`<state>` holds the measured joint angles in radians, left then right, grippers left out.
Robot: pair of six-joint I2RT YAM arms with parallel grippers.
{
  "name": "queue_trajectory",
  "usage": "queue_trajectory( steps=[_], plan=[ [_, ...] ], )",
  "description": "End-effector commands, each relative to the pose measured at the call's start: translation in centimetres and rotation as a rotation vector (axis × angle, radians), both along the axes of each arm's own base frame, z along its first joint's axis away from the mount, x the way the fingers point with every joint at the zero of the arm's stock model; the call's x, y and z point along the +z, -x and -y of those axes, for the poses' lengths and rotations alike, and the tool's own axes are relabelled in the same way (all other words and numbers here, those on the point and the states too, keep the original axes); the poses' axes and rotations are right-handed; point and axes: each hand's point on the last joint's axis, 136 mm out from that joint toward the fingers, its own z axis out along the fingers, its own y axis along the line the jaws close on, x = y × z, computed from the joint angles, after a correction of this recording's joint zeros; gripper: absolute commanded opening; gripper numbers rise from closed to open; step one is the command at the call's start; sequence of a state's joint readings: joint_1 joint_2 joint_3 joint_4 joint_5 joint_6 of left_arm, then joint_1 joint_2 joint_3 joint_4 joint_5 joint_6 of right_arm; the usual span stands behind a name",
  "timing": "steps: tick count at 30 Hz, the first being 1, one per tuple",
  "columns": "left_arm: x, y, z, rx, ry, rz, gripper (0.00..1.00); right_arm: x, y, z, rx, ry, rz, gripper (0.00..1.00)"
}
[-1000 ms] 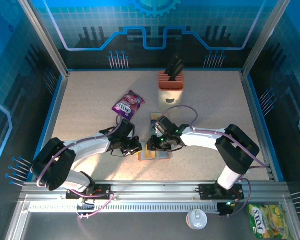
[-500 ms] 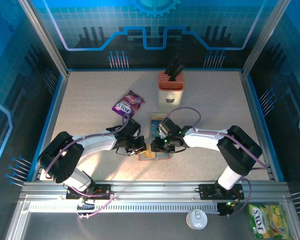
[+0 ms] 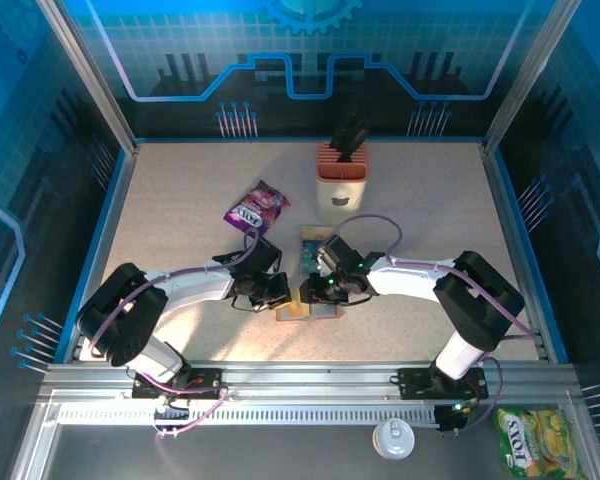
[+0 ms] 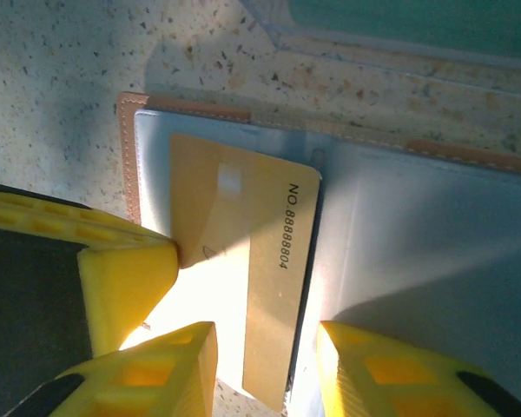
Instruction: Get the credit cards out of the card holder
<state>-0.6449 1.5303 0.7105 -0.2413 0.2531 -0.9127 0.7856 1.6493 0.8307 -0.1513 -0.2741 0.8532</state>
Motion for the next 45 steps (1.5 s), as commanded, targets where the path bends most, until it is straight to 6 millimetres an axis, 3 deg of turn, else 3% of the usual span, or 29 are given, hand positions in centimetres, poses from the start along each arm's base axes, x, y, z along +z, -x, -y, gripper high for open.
queue_trajectory(
  steps=[1,13,21,36,45],
  plan=[
    [0.6,0.1,-0.5,-0.019,-0.041,0.023,0.01,-0.9,0.1,0.3,-0.017,-0.009,-0.034,0.36],
    [-0.8,0.5,-0.1,-0.029,-0.038,-0.018,0.01,-1.8,0.4,0.0,-0.018,-0.04,-0.06,0.35],
    [-1.3,0.9,-0.4,-0.032,-0.054,-0.04,0.01,-0.9,0.2,-0.4,-0.024,-0.089,-0.042,0.32],
    [-1.2,1.0,-0.5,-0.033,-0.061,-0.041,0.01,0.5,0.0,-0.1,-0.028,-0.108,-0.012,0.26],
    [-1.1,1.0,-0.6,-0.031,-0.066,-0.037,0.01,-0.3,0.1,-0.2,-0.019,-0.108,-0.02,0.18]
  ],
)
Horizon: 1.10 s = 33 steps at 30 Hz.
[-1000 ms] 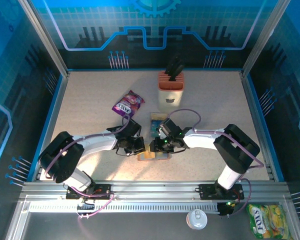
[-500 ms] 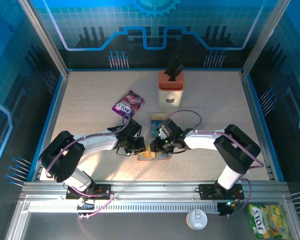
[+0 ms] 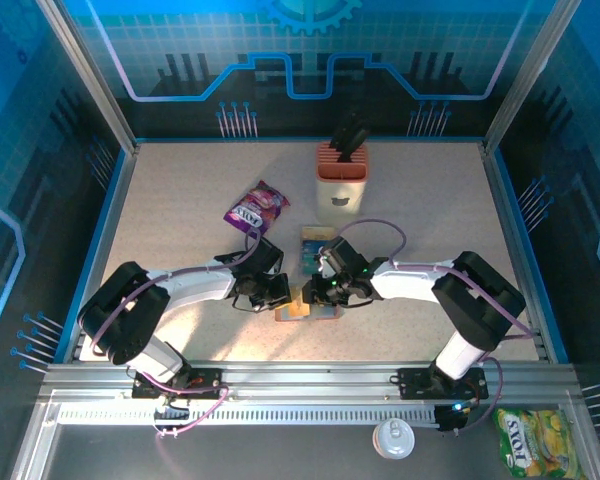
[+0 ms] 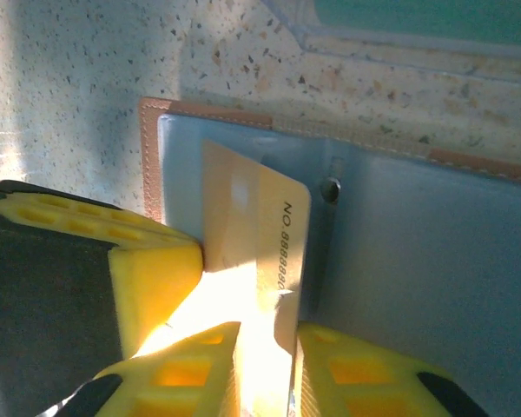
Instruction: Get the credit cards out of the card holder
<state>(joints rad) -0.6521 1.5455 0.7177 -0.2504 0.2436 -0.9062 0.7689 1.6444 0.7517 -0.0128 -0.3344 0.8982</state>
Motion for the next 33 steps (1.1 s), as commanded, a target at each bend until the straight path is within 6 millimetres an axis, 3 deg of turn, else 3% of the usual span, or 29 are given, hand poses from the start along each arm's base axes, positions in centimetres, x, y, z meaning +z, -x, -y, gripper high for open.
queue_trajectory(
  steps=[1,17,33],
  plan=[
    [-0.8,0.9,-0.6,-0.022,-0.048,-0.032,0.01,-0.2,-0.1,0.2,0.0,-0.016,-0.005,0.16],
    [-0.7,0.9,-1.2,-0.032,-0.08,-0.027,0.01,-0.4,-0.3,3.3,-0.036,0.012,-0.003,0.02],
    [0.1,0.3,-0.7,-0.036,-0.066,-0.008,0.05,2.4,-0.4,3.9,0.004,0.003,0.062,0.0]
  ],
)
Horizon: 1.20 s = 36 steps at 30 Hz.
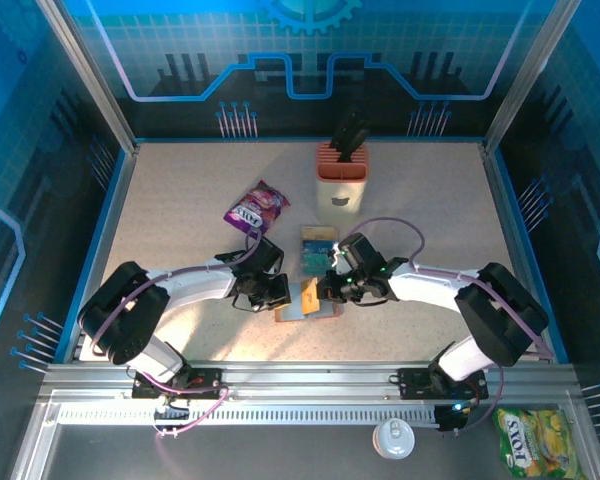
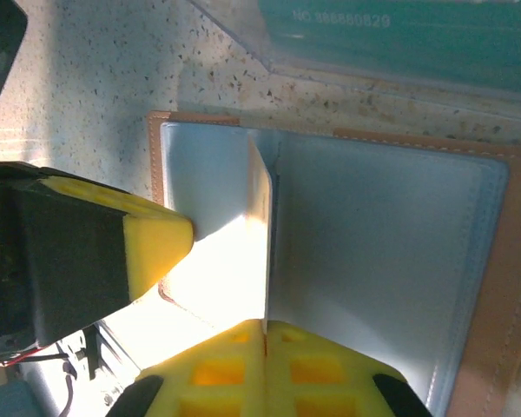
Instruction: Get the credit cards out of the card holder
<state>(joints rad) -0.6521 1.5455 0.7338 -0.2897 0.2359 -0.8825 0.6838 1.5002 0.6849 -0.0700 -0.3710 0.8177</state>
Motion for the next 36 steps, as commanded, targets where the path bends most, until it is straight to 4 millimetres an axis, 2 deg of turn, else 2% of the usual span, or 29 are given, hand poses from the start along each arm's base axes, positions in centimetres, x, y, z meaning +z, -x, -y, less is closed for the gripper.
queue_trajectory(
  steps=[1,7,13,17,18,23,27,36],
  plan=[
    [0.1,0.1,-0.4,-0.021,-0.042,-0.002,0.05,0.5,-0.1,0.9,0.015,0.038,0.018,0.0],
    [1.0,-0.3,-0.2,-0.019,-0.035,0.022,0.06,1.5,-0.3,1.2,0.062,0.077,0.059,0.0],
    [1.9,-0.5,-0.3,-0.025,-0.037,0.046,0.12,2.8,-0.4,1.6,0.175,0.135,0.143,0.0],
    [2.9,-0.9,-0.2,-0.033,-0.027,0.08,0.14,3.0,-0.2,2.5,0.312,0.21,0.22,0.0],
    [3.2,-0.9,-0.3,-0.035,-0.023,0.092,0.15,4.0,-0.8,2.2,0.348,0.22,0.271,0.0],
    [4.6,-0.8,-1.2,-0.032,-0.035,0.139,0.19,5.0,-0.8,2.5,0.574,0.273,0.419,0.0],
    [5.1,-0.3,-2.4,-0.018,-0.053,0.155,0.2,5.8,-1.8,3.1,0.713,0.365,0.515,0.0],
    [4.8,0.7,-4.1,0.046,-0.042,0.164,0.24,6.2,-4.6,4.5,0.921,0.572,0.571,0.0]
  ],
)
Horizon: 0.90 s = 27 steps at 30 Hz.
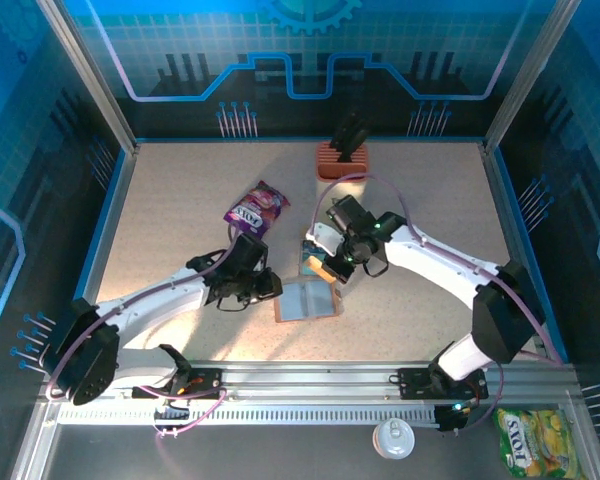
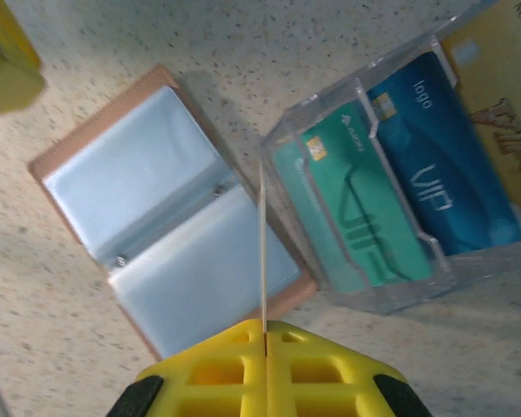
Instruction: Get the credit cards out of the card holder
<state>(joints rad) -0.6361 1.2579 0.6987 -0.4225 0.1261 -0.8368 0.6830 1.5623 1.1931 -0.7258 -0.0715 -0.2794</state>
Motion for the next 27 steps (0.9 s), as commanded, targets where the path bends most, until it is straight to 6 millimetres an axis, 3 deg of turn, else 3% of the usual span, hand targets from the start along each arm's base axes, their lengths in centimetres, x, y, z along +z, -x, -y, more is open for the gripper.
queue_trajectory(
  steps=[1,11,19,27],
  plan=[
    [-0.6,0.6,-1.3,0.03,-0.026,-0.013,0.25,-0.6,-0.3,2.1,0.115,0.161,0.025,0.0],
    [-0.5,0.4,-2.0,0.033,-0.04,-0.017,0.31,0.6,-3.9,1.8,0.193,0.227,0.045,0.0],
    [0.3,-0.1,-2.3,0.074,0.009,0.01,0.42,1.8,-7.3,0.8,0.232,0.229,0.061,0.0],
    [0.3,-0.3,-2.9,0.092,0.004,0.007,0.45,2.2,-9.6,0.1,0.264,0.232,0.057,0.0]
  ],
)
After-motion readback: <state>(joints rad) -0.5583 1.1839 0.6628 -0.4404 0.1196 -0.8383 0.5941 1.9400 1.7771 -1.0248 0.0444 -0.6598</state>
